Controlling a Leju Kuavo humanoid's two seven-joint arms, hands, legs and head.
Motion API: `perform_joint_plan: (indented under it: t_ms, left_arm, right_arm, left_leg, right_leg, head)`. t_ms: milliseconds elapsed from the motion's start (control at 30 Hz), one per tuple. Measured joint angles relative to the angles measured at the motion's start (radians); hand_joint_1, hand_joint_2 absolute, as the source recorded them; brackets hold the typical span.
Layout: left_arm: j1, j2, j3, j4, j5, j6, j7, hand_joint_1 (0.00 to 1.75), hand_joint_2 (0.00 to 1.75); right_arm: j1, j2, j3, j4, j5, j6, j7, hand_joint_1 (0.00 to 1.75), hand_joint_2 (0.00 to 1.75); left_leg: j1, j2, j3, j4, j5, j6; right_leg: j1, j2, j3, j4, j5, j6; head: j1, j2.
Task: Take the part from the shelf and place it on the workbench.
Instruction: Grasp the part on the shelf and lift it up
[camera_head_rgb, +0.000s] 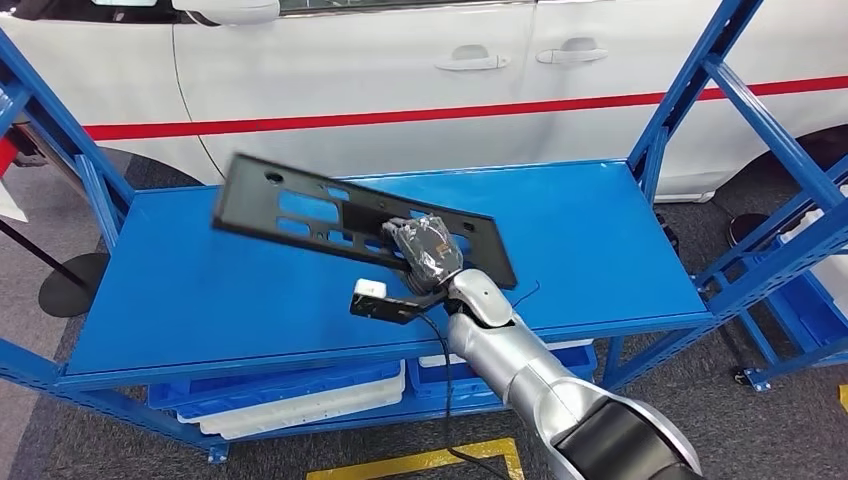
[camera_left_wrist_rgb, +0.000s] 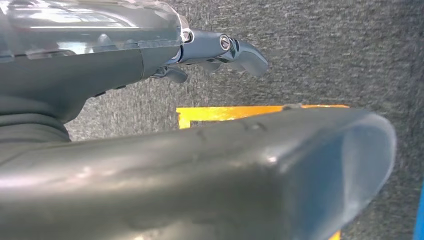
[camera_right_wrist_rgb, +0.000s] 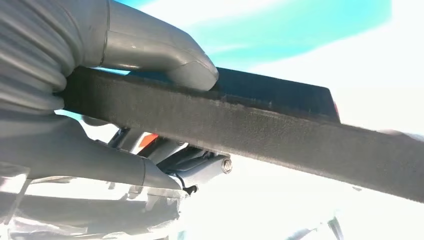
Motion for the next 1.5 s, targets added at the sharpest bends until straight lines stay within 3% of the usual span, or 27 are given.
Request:
perform_joint_plan:
  t_ms: [33, 67, 133, 200, 233, 300, 400, 500, 533, 567, 600, 667, 733, 833, 900, 1000, 1033, 1067, 1100, 1200, 1267, 1367, 1433, 1500]
  left_arm:
    - [0.000, 0.001, 0.001, 0.000, 0.003, -0.008, 0.000, 0.00, 0.00]
    - [0.001, 0.002, 0.001, 0.000, 0.006, -0.014, -0.001, 0.00, 0.00]
    - [0.003, 0.004, 0.002, 0.000, 0.011, -0.028, -0.006, 0.00, 0.00]
    - [0.004, 0.004, 0.002, 0.000, 0.014, -0.036, -0.016, 0.00, 0.00]
    - [0.006, 0.004, 0.002, 0.000, 0.015, -0.038, -0.021, 0.00, 0.00]
    - [0.008, 0.005, 0.005, 0.000, 0.018, -0.037, -0.028, 0.00, 0.00]
    - [0.007, 0.009, 0.008, 0.000, 0.021, -0.037, -0.034, 0.00, 0.00]
    - [0.005, 0.010, 0.009, 0.000, 0.023, -0.037, -0.036, 0.00, 0.00]
    - [0.005, 0.010, 0.009, 0.000, 0.023, -0.037, -0.036, 0.00, 0.00]
    - [0.006, 0.011, 0.009, 0.000, 0.023, -0.037, -0.036, 0.00, 0.00]
    - [0.006, 0.011, 0.010, 0.000, 0.023, -0.037, -0.036, 0.00, 0.00]
    - [0.004, 0.013, 0.010, 0.000, 0.023, -0.037, -0.036, 0.00, 0.00]
    - [0.002, 0.014, 0.011, 0.000, 0.023, -0.037, -0.036, 0.00, 0.00]
    - [0.001, 0.014, 0.015, 0.000, 0.024, -0.035, -0.036, 0.00, 0.00]
    - [0.001, 0.013, 0.017, 0.000, 0.025, -0.033, -0.037, 0.00, 0.00]
    - [0.001, 0.013, 0.023, 0.000, 0.029, -0.032, -0.044, 0.00, 0.00]
    - [0.001, 0.013, 0.025, 0.000, 0.030, -0.033, -0.047, 0.00, 0.00]
    - [0.002, 0.013, 0.026, 0.000, 0.031, -0.034, -0.049, 0.00, 0.00]
    - [0.002, 0.013, 0.026, 0.000, 0.031, -0.035, -0.050, 0.00, 0.00]
    - [0.001, 0.014, 0.026, 0.000, 0.027, -0.033, -0.049, 0.00, 0.00]
    - [0.000, 0.016, 0.026, 0.000, 0.022, -0.027, -0.042, 0.00, 0.00]
    - [0.000, 0.023, 0.026, 0.000, 0.016, -0.018, -0.030, 0.00, 0.00]
    - [-0.001, 0.026, 0.026, 0.000, 0.014, -0.016, -0.028, 0.00, 0.00]
    - [-0.001, 0.028, 0.026, 0.000, 0.014, -0.016, -0.027, 0.00, 0.00]
  right_arm:
    - [0.029, -0.005, -0.036, -0.103, -0.169, 0.090, -0.100, 1.69, 1.75]
    - [0.061, -0.014, -0.062, -0.214, -0.323, 0.194, -0.155, 1.69, 1.75]
    - [0.130, -0.040, -0.096, -0.434, -0.578, 0.385, -0.194, 1.69, 1.75]
    - [0.188, -0.069, -0.118, -0.627, -0.742, 0.511, -0.213, 1.69, 1.75]
    - [0.212, -0.082, -0.126, -0.712, -0.799, 0.554, -0.223, 1.69, 1.75]
    - [0.254, -0.100, -0.136, -0.857, -0.873, 0.617, -0.231, 1.69, 1.75]
    - [0.298, -0.114, -0.141, -1.014, -0.911, 0.659, -0.227, 1.69, 1.75]
    - [0.325, -0.121, -0.141, -1.103, -0.916, 0.669, -0.226, 1.69, 1.75]
    - [0.334, -0.124, -0.141, -1.121, -0.916, 0.669, -0.226, 1.69, 1.75]
    - [0.340, -0.126, -0.141, -1.134, -0.917, 0.669, -0.226, 1.69, 1.75]
    - [0.345, -0.129, -0.141, -1.144, -0.917, 0.669, -0.226, 1.69, 1.75]
    - [0.349, -0.133, -0.141, -1.162, -0.917, 0.669, -0.226, 1.69, 1.75]
    - [0.350, -0.135, -0.141, -1.176, -0.917, 0.671, -0.226, 1.69, 1.75]
    - [0.361, -0.138, -0.140, -1.199, -0.919, 0.691, -0.229, 1.69, 1.75]
    - [0.376, -0.141, -0.135, -1.222, -0.933, 0.722, -0.232, 1.69, 1.75]
    - [0.408, -0.148, -0.115, -1.252, -0.988, 0.800, -0.234, 1.69, 1.75]
    - [0.420, -0.151, -0.106, -1.259, -1.007, 0.828, -0.234, 1.69, 1.75]
    - [0.432, -0.155, -0.096, -1.267, -1.023, 0.852, -0.234, 1.69, 1.75]
    - [0.441, -0.158, -0.084, -1.277, -1.034, 0.871, -0.234, 1.69, 1.75]
    - [0.464, -0.168, -0.048, -1.314, -1.029, 0.900, -0.235, 1.69, 1.75]
    - [0.485, -0.172, -0.029, -1.341, -1.005, 0.899, -0.236, 1.69, 1.75]
    - [0.510, -0.176, -0.008, -1.371, -0.980, 0.885, -0.238, 1.69, 1.75]
    - [0.516, -0.177, 0.002, -1.384, -0.975, 0.881, -0.238, 1.69, 1.75]
    - [0.521, -0.178, 0.009, -1.390, -0.973, 0.878, -0.238, 1.69, 1.75]
  left_leg:
    - [0.000, -0.001, 0.001, 0.000, -0.001, 0.001]
    - [-0.001, -0.004, 0.004, 0.001, -0.002, 0.002]
    - [-0.001, -0.012, 0.008, 0.001, -0.005, 0.000]
    - [-0.006, -0.019, 0.007, 0.003, -0.008, -0.006]
    - [-0.008, -0.020, 0.006, 0.004, -0.010, -0.011]
    - [-0.009, -0.018, 0.006, 0.002, -0.011, -0.022]
    - [-0.009, -0.012, -0.007, 0.044, -0.047, -0.036]
    - [-0.006, -0.006, -0.092, 0.230, -0.139, -0.045]
    - [-0.006, -0.006, -0.115, 0.278, -0.152, -0.047]
    - [-0.006, -0.006, -0.120, 0.287, -0.144, -0.047]
    - [-0.006, -0.006, -0.105, 0.255, -0.118, -0.046]
    - [-0.007, -0.005, -0.037, 0.115, -0.049, -0.040]
    - [-0.010, -0.006, 0.010, 0.019, -0.019, -0.031]
    - [-0.012, -0.006, 0.015, 0.002, -0.017, -0.015]
    - [-0.007, -0.005, 0.017, -0.006, -0.011, -0.003]
    - [-0.005, -0.003, 0.017, -0.009, -0.009, 0.005]
    - [-0.006, -0.003, 0.017, -0.009, -0.010, 0.005]
    - [-0.006, -0.004, 0.017, -0.009, -0.010, 0.005]
    - [-0.005, -0.004, 0.018, -0.008, -0.010, 0.004]
    - [-0.007, -0.006, 0.019, -0.001, -0.013, -0.003]
    - [-0.010, -0.007, 0.015, 0.004, -0.015, -0.013]
    - [-0.009, -0.006, 0.011, 0.009, -0.021, -0.032]
    - [-0.006, -0.005, -0.009, 0.066, -0.073, -0.040]
    - [-0.005, -0.004, -0.051, 0.190, -0.156, -0.045]
  right_leg:
    - [-0.001, 0.000, -0.017, 0.035, -0.004, 0.001]
    - [-0.002, 0.000, -0.016, 0.032, 0.011, 0.000]
    - [-0.001, -0.001, 0.035, -0.078, 0.079, -0.009]
    - [0.004, -0.003, 0.091, -0.202, 0.125, -0.020]
    - [0.007, -0.003, 0.103, -0.233, 0.132, -0.024]
    - [0.008, 0.000, 0.105, -0.245, 0.131, -0.030]
    - [-0.002, 0.001, 0.112, -0.257, 0.135, -0.044]
    - [-0.001, 0.000, 0.114, -0.259, 0.135, -0.051]
    - [0.001, 0.000, 0.114, -0.259, 0.135, -0.052]
    - [0.001, 0.000, 0.114, -0.258, 0.134, -0.052]
    - [0.002, 0.001, 0.115, -0.257, 0.134, -0.051]
    - [0.003, 0.002, 0.118, -0.254, 0.131, -0.048]
    - [0.007, 0.003, 0.116, -0.250, 0.128, -0.040]
    - [0.007, 0.004, 0.113, -0.248, 0.128, -0.025]
    - [0.006, 0.003, 0.099, -0.216, 0.103, -0.015]
    - [0.002, 0.002, 0.015, -0.037, 0.011, -0.005]
    - [0.000, 0.001, -0.012, 0.017, -0.005, -0.003]
    - [-0.001, 0.001, -0.024, 0.039, -0.004, -0.002]
    - [-0.003, 0.001, -0.015, 0.020, 0.017, -0.002]
    - [-0.003, 0.000, 0.080, -0.176, 0.110, -0.011]
    - [0.001, 0.002, 0.107, -0.237, 0.127, -0.018]
    - [0.001, 0.002, 0.104, -0.243, 0.136, -0.036]
    - [-0.002, -0.002, 0.099, -0.251, 0.147, -0.050]
    - [0.000, -0.004, 0.088, -0.251, 0.156, -0.057]
  head:
    - [0.000, 0.000]
    - [0.000, 0.000]
    - [0.000, 0.000]
    - [0.000, 0.000]
    - [0.000, 0.000]
    - [0.000, 0.000]
    - [0.000, 0.000]
    - [0.000, 0.000]
    - [0.000, 0.000]
    - [0.000, 0.000]
    - [0.000, 0.000]
    - [0.000, 0.000]
    - [0.000, 0.000]
    - [0.000, 0.000]
    - [0.000, 0.000]
    - [0.000, 0.000]
    - [0.000, 0.000]
    - [0.000, 0.000]
    - [0.000, 0.000]
    - [0.000, 0.000]
    - [0.000, 0.000]
    - [0.000, 0.000]
    - [0.000, 0.000]
    - [0.000, 0.000]
